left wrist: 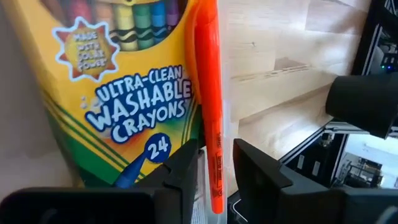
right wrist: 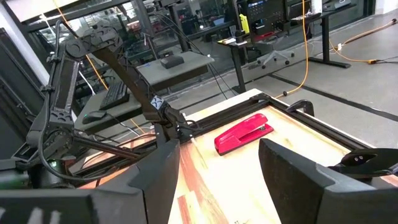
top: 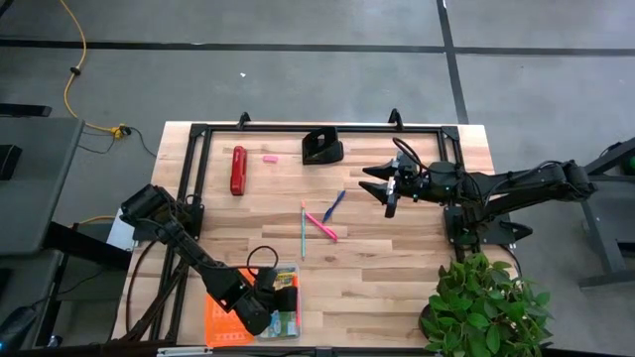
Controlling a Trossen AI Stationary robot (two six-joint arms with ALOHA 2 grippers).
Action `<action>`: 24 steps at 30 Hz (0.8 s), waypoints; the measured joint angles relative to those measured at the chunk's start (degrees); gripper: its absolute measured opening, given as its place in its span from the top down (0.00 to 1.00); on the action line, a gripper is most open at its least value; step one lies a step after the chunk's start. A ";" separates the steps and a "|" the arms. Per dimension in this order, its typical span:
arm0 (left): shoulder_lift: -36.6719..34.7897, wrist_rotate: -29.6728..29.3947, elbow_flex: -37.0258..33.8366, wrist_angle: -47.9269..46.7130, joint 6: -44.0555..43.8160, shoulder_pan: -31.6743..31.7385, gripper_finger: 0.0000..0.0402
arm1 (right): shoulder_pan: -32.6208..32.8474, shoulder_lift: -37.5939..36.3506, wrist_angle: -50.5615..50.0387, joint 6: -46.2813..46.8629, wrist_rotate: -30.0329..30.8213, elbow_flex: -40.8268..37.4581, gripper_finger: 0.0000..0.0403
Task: Pack school essentials
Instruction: Put the blue pen into the supply box
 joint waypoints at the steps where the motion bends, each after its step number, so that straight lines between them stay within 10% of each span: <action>1: -0.14 0.06 0.00 0.05 0.68 0.00 0.76 | -0.01 0.00 0.01 0.00 0.01 0.00 0.48; 13: -15.09 -0.73 0.04 -8.85 21.95 0.90 0.63 | 0.01 0.00 0.20 0.21 -0.59 0.00 0.48; 24: -38.26 -8.78 0.02 -14.82 71.61 14.46 0.62 | 0.01 -0.02 2.62 2.65 -5.51 0.00 0.48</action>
